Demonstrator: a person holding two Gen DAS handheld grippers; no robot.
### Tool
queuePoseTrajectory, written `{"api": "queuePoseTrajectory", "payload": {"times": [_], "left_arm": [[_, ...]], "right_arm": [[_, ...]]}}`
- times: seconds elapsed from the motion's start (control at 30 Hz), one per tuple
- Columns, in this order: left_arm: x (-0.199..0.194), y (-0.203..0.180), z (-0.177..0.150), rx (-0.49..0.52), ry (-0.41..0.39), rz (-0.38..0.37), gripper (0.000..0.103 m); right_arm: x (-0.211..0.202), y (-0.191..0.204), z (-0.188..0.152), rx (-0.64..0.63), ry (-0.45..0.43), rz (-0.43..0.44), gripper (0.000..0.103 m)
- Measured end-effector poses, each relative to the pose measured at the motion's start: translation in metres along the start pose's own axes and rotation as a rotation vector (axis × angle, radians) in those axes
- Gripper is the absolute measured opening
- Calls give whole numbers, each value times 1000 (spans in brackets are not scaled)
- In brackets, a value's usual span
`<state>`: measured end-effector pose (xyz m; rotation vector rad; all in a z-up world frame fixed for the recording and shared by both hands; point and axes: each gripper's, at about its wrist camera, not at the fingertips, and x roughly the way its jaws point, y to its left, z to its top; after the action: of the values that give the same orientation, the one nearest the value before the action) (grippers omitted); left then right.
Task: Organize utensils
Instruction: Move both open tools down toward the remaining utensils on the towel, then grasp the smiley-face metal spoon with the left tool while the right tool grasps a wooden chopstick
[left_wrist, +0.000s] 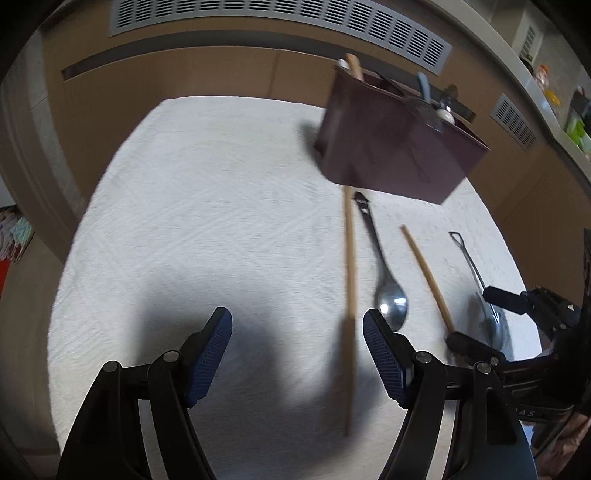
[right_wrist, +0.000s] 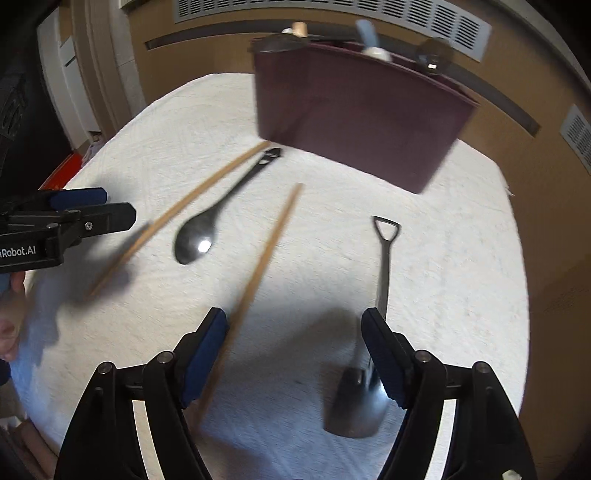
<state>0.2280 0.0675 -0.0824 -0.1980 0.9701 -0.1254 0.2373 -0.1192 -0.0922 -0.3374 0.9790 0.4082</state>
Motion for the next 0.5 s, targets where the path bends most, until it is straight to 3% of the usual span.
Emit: {"api": "queuePoseTrajectory", "payload": {"times": [0.17,0.2,0.33,0.4,0.5], "left_arm": [[9,-23,10,41,16,-29,74],[11,-27,12,48,17,-30,70],[20,-40,22,65,47,-88,35],[27,-47,28,81,70,-103,28],[42,-60,40,123,104,-59,28]], "right_arm": [[-15,-23,-8,19,-71,-87,74],[-18,-28,-10,19,-80,-98,78],[-26,-42,-17,25,-107,-116,89],[-32,-48,-24,36,-118,-104,95],[-30,-49,-25,60,-132,-77,100]]}}
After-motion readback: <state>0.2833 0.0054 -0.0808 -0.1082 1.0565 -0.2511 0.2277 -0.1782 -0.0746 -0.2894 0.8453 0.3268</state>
